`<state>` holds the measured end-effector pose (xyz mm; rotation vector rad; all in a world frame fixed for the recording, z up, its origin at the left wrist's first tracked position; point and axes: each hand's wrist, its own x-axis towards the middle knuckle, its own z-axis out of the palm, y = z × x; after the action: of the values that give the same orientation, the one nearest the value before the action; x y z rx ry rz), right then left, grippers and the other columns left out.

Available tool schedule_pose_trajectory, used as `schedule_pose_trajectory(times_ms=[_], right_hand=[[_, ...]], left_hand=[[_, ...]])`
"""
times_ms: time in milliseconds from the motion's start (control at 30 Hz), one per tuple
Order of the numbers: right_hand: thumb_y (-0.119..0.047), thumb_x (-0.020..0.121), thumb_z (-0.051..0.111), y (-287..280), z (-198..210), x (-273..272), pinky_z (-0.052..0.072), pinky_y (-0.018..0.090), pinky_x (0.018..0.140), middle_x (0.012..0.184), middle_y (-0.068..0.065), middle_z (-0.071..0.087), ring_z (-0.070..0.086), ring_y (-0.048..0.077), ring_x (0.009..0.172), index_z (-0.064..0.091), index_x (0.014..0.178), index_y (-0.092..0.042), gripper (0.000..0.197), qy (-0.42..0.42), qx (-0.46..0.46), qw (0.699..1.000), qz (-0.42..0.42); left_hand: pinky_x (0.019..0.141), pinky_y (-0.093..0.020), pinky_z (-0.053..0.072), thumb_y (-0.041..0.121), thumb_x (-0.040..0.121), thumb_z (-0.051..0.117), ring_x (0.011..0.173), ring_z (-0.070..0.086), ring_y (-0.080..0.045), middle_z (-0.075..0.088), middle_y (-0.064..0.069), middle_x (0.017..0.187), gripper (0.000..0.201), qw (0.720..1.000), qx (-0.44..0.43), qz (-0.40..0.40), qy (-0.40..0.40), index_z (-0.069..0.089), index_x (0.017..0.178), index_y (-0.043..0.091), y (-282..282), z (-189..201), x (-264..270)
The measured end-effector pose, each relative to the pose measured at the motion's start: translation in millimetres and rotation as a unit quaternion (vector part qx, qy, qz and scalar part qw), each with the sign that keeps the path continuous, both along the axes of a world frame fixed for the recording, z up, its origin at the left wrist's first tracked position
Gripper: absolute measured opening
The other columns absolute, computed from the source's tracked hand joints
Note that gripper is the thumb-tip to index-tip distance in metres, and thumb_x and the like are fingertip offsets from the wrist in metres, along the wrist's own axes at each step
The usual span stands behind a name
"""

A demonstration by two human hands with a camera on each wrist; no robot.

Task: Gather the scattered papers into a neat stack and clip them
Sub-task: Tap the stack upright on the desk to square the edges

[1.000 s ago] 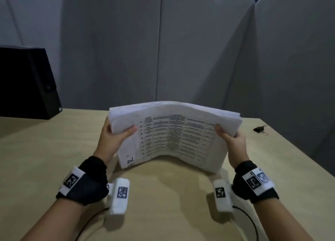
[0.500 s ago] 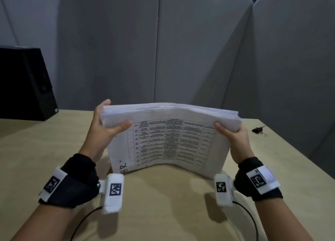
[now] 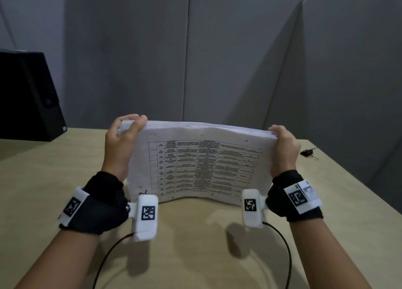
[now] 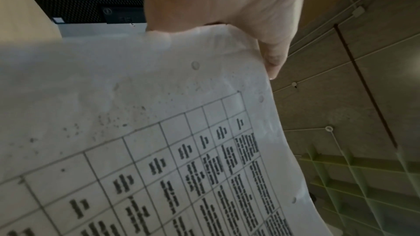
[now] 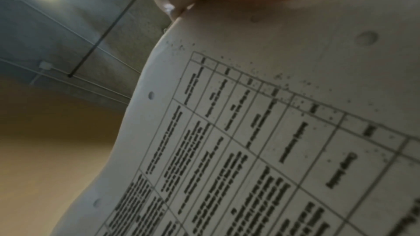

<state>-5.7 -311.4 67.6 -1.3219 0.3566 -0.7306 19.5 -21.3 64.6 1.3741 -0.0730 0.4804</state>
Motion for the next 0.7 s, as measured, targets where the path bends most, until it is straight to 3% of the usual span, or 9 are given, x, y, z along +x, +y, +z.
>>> schedule_pose_trajectory(times_ms=[100,200,267,367,400,467,567,700], right_hand=[[-0.026,0.077,0.058,0.9,-3.1,3.2,0.037,0.024,0.058,0.074,-0.003,0.054,0.049,0.015,0.072,0.058,0.073,-0.016,0.01,-0.007,-0.031,0.999,-0.005],[-0.024,0.081,0.054,0.4,-2.3,1.0,0.037,0.023,0.056,0.074,-0.002,0.053,0.05,0.015,0.071,0.057,0.075,-0.014,0.012,-0.033,-0.033,0.999,0.008],[-0.044,0.079,0.054,-0.4,-4.5,-0.9,0.043,0.023,0.058,0.076,0.0,0.056,0.055,0.012,0.065,0.057,0.084,-0.011,0.033,-0.058,-0.043,0.997,0.041],[-0.074,0.048,0.067,-4.6,-11.5,-3.8,0.05,0.019,0.052,0.082,-0.003,0.058,0.062,0.002,0.06,0.054,0.099,-0.015,0.079,-0.092,-0.091,0.987,0.1],[-0.073,0.04,0.071,-6.8,-13.4,-4.6,0.051,0.019,0.053,0.086,-0.003,0.058,0.062,0.005,0.063,0.053,0.101,-0.021,0.082,-0.094,-0.108,0.982,0.121],[-0.055,0.042,0.076,-11.0,-15.6,-5.5,0.053,0.02,0.059,0.094,-0.002,0.056,0.062,0.01,0.072,0.049,0.107,-0.028,0.076,-0.091,-0.138,0.974,0.156],[-0.044,0.043,0.073,-12.5,-16.0,-6.2,0.054,0.019,0.062,0.098,-0.003,0.057,0.062,0.01,0.079,0.045,0.116,-0.024,0.08,-0.078,-0.15,0.97,0.176],[-0.037,0.043,0.077,-13.7,-15.5,-4.7,0.053,0.017,0.064,0.103,-0.003,0.056,0.061,0.009,0.084,0.042,0.121,-0.022,0.087,-0.062,-0.153,0.969,0.185]], left_hand=[[0.062,-0.02,0.041,0.022,0.086,0.058,0.076,0.051,-0.006,0.056,0.008,0.093,0.011,1.0,-0.004,0.014,0.006,0.059,0.096,0.026,-0.3,1.9,5.5],[0.051,-0.011,0.043,0.021,0.088,0.055,0.069,0.051,-0.004,0.056,0.011,0.084,0.01,1.0,-0.021,0.023,0.006,0.059,0.083,0.029,-2.7,3.9,6.0],[0.049,-0.011,0.042,0.028,0.088,0.056,0.067,0.051,-0.004,0.055,0.011,0.079,0.009,0.999,-0.035,0.022,0.017,0.058,0.079,0.028,-3.6,5.1,5.5],[0.057,-0.019,0.041,0.017,0.084,0.056,0.075,0.052,-0.011,0.059,0.008,0.081,0.015,0.998,-0.05,0.044,0.023,0.062,0.074,0.026,-3.5,6.7,9.2],[0.057,-0.02,0.041,0.013,0.083,0.054,0.075,0.053,-0.012,0.061,0.007,0.081,0.018,0.997,-0.054,0.055,0.016,0.063,0.072,0.025,-3.9,6.4,10.2],[0.055,-0.021,0.042,0.017,0.084,0.054,0.069,0.055,-0.012,0.061,0.005,0.077,0.017,0.996,-0.068,0.058,0.009,0.061,0.07,0.023,-6.0,5.7,10.8],[0.054,-0.021,0.041,0.031,0.084,0.06,0.063,0.051,-0.011,0.053,0.006,0.067,0.021,0.996,-0.062,0.054,0.024,0.057,0.065,0.023,-9.4,5.9,11.0],[0.052,-0.013,0.044,0.005,0.08,0.049,0.074,0.056,-0.012,0.064,0.004,0.079,0.024,0.995,-0.073,0.07,0.02,0.063,0.068,0.02,-10.3,13.7,14.6]])
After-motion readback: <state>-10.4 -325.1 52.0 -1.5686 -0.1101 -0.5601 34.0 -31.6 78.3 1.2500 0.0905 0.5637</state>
